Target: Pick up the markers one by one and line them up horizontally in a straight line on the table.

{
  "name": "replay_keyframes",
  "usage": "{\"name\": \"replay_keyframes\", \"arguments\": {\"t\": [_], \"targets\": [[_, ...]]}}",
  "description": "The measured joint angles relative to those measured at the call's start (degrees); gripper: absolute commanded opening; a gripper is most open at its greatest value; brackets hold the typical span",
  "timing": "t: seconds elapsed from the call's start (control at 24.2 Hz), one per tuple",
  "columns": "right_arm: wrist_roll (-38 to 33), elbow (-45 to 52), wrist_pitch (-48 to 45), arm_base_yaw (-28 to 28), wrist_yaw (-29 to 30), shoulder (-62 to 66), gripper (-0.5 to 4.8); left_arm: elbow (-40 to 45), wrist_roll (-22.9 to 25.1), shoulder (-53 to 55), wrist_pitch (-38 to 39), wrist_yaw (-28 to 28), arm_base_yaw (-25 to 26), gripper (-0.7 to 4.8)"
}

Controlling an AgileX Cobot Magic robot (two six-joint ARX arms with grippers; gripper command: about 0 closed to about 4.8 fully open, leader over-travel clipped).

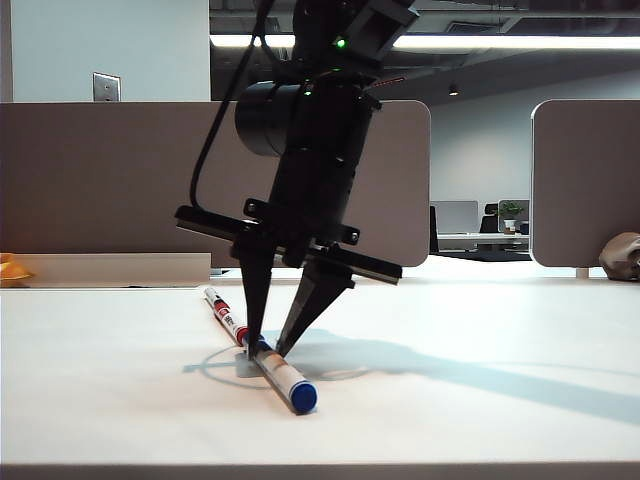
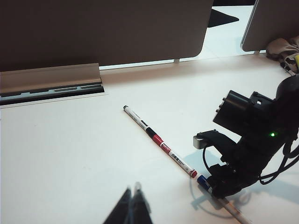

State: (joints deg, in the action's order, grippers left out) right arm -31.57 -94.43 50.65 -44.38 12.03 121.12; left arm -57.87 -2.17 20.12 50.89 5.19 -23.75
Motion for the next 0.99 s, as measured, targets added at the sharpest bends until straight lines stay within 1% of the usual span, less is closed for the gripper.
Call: {"name": "replay_keyframes", "arguments": {"t": [0.41, 0.45, 0.5, 0.54, 0.58, 0.7, 0.74, 0.83, 0.91, 0.95, 0.99], "targets": [[1.03, 0.11, -0.35, -0.83, 0.83, 0.04, 1.1, 0.02, 0.0, 0.0, 0.0, 0.0, 0.0, -0.04], [1.03, 0.11, -0.35, -0.83, 0.83, 0.04, 1.32, 0.02, 0.0, 0.0, 0.0, 0.0, 0.0, -0.04], [1.03, 0.11, -0.37, -0.83, 0.85, 0.04, 1.87, 0.02, 0.0, 0.0, 0.0, 0.0, 0.0, -0.04], [1.05, 0.09, -0.68, -0.83, 1.31, 0.04, 1.99, 0.02, 0.0, 0.0, 0.0, 0.0, 0.0, -0.04], [1.03, 0.02, -0.98, -0.87, 1.73, 0.02, 2.11, 0.02, 0.0, 0.0, 0.0, 0.0, 0.0, -0.04], [1.05, 0.02, -1.11, -0.94, 1.79, -0.02, 2.13, 0.02, 0.0, 0.0, 0.0, 0.0, 0.0, -0.04], [1.07, 0.02, -1.11, -0.94, 1.66, -0.02, 2.2, 0.02, 0.0, 0.0, 0.0, 0.0, 0.0, -0.04], [1.07, 0.02, -1.14, -0.98, 1.46, -0.02, 2.51, 0.02, 0.0, 0.0, 0.0, 0.0, 0.0, -0.04], [1.07, -0.04, -1.29, -1.03, 1.49, -0.09, 2.57, 0.02, 0.0, 0.0, 0.0, 0.0, 0.0, -0.04], [1.07, -0.04, -1.25, -0.9, 1.44, -0.09, 2.74, 0.02, 0.0, 0.0, 0.0, 0.0, 0.0, -0.04], [1.05, -0.04, -1.11, -0.66, 1.03, -0.09, 2.79, 0.02, 0.0, 0.0, 0.0, 0.0, 0.0, -0.04]]}}
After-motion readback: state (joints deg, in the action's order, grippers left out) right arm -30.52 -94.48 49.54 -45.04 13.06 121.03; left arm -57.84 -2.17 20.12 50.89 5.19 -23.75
